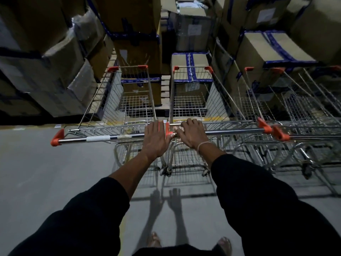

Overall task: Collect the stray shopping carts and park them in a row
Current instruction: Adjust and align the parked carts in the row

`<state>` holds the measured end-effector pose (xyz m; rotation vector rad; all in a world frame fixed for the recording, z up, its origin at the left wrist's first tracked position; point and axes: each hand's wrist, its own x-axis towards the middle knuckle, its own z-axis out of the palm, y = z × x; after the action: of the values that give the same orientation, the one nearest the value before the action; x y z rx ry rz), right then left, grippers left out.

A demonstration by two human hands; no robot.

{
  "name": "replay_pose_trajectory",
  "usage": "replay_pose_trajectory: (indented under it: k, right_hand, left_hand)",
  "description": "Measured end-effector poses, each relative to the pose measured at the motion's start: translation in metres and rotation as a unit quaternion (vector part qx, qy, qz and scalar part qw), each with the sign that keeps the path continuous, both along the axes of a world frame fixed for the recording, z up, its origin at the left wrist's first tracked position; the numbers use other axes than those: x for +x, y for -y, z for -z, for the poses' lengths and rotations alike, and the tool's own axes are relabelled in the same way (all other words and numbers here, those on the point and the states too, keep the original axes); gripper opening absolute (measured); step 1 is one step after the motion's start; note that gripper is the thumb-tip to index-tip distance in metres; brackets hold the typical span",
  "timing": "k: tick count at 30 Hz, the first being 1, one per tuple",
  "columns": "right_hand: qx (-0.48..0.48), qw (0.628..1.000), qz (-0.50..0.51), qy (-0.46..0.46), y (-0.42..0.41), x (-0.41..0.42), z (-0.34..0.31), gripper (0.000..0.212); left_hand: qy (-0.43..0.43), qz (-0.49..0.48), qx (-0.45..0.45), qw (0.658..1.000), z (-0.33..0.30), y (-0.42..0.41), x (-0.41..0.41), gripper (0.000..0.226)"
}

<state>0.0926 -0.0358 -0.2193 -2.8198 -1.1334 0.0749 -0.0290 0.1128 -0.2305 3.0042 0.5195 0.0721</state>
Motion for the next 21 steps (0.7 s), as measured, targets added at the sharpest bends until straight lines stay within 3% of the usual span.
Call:
replay_pose_trajectory:
  k: [4,9,16,21]
  right_hand:
    - [-0.007,1.000,0.016,0.002,0.056,0.026,-0.005,0.086]
    - [0.010,0.999,0.039,0.017,0.153,0.074,-0.010,0.080]
    - [0.016,0.996,0.073,0.046,0.273,0.140,-0.006,0.064]
    - [0.017,0.986,0.165,-0.005,0.330,0.168,0.001,0.067]
  left_hand:
    - [-0.006,0.053,0.037,0.998,-0.004,0.043,0.024,0.075]
    - [-0.019,0.082,0.006,0.996,-0.004,0.130,0.074,0.084]
    - [-0.017,0.131,-0.016,0.991,-0.007,0.249,0.144,0.070]
    - [0.003,0.144,-0.041,0.989,-0.010,0.300,0.180,0.067]
